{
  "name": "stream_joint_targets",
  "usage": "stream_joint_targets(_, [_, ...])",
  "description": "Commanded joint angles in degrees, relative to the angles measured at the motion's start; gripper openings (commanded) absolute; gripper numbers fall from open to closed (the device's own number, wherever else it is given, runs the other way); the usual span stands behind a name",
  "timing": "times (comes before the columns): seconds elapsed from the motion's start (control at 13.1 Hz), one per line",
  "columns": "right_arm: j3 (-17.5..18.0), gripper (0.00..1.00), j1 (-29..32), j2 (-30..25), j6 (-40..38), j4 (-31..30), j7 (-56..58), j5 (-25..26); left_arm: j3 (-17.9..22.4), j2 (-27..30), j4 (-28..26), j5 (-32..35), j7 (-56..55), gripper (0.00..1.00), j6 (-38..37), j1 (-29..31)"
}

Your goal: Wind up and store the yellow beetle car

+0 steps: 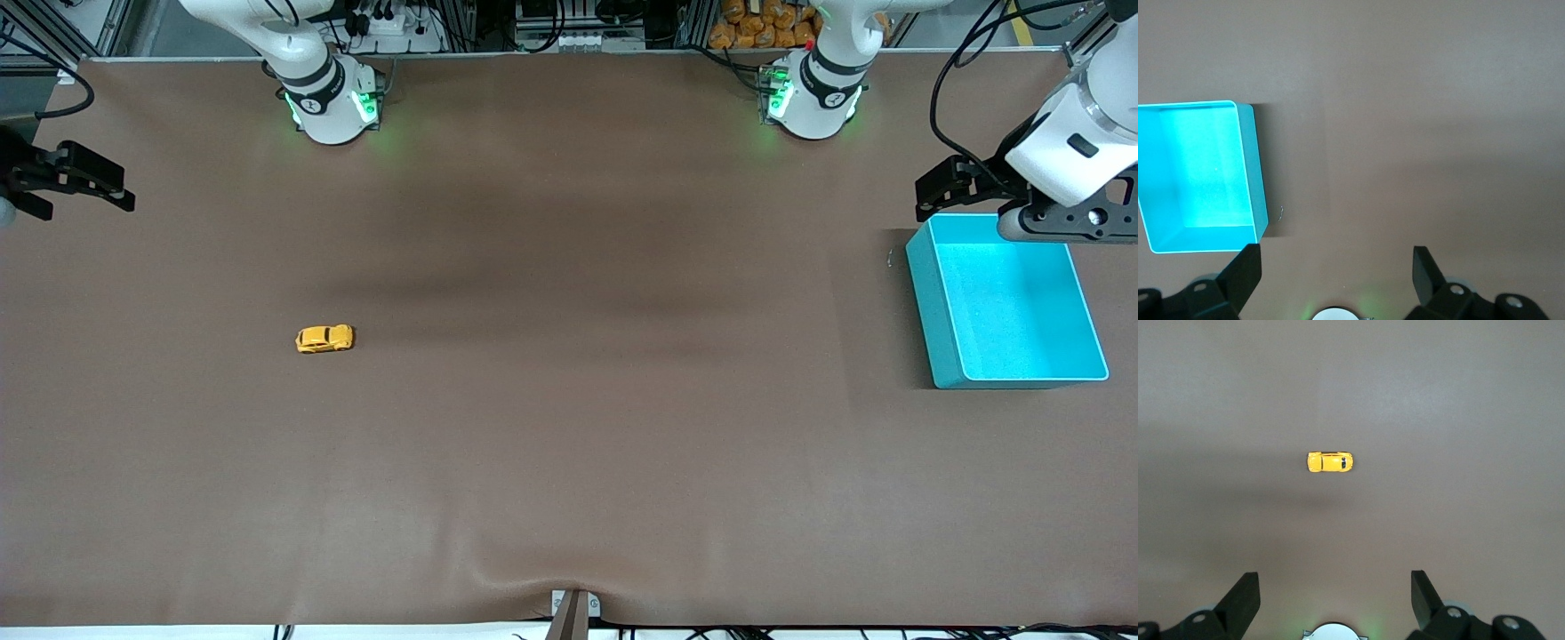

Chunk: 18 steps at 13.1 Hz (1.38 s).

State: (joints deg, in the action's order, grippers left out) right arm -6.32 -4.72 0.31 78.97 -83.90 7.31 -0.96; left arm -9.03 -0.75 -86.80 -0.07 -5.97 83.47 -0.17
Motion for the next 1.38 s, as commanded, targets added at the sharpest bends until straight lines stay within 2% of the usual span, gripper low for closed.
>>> stream_joint_targets(0.0, [0.1,1.00,0.4,-0.4,0.0,0.0,3.6,0.6,0.0,0.8,0.0,-1.0,0.3,1.00,-0.9,0.1])
stream_joint_targets(0.46, [1.3,1.00,0.4,0.4,12.9,-12.1,9.9,0.0,0.1,0.8,-0.1,-0.9,0.1,1.00,-0.9,0.3])
stream_joint_targets(0.92, [1.7,1.00,0.2,3.0,28.1,-25.7,32.5,-0.1,0.1,0.8,-0.6,-0.1,-0.1,1.00,-1.9,0.2])
stream_joint_targets(1.3, [4.6,1.00,0.2,6.7,40.3,-34.0,48.1,-0.1,0.3,0.8,-0.5,0.5,-0.2,1.00,-2.3,0.4])
